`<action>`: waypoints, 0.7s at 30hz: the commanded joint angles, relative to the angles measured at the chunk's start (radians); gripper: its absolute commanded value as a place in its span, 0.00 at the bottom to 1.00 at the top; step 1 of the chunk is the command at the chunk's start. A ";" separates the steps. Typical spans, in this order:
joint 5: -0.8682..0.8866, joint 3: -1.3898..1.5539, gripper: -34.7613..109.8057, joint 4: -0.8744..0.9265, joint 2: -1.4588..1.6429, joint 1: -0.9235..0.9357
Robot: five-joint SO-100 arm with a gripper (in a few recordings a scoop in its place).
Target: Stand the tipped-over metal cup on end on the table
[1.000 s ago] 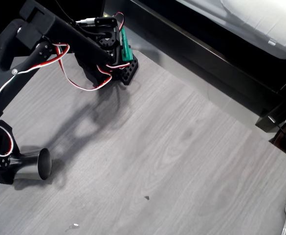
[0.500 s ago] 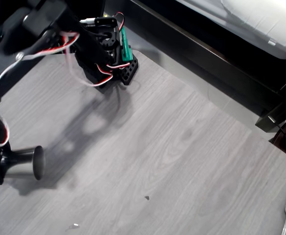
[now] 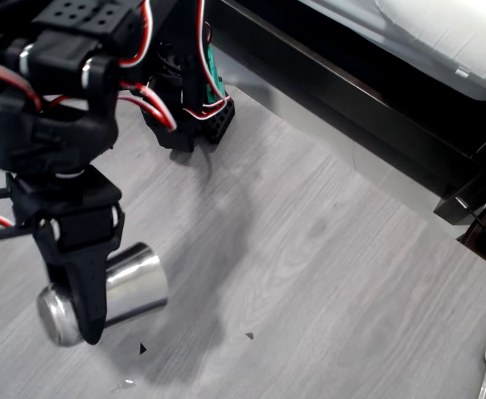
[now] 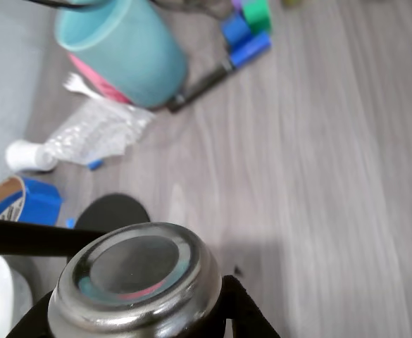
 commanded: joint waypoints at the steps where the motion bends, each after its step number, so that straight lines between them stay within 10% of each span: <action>1: -0.112 0.216 0.24 -0.287 0.130 0.012; 10: -0.367 0.692 0.24 -1.104 0.149 -0.002; 21: -0.403 0.778 0.24 -1.585 -0.160 -0.063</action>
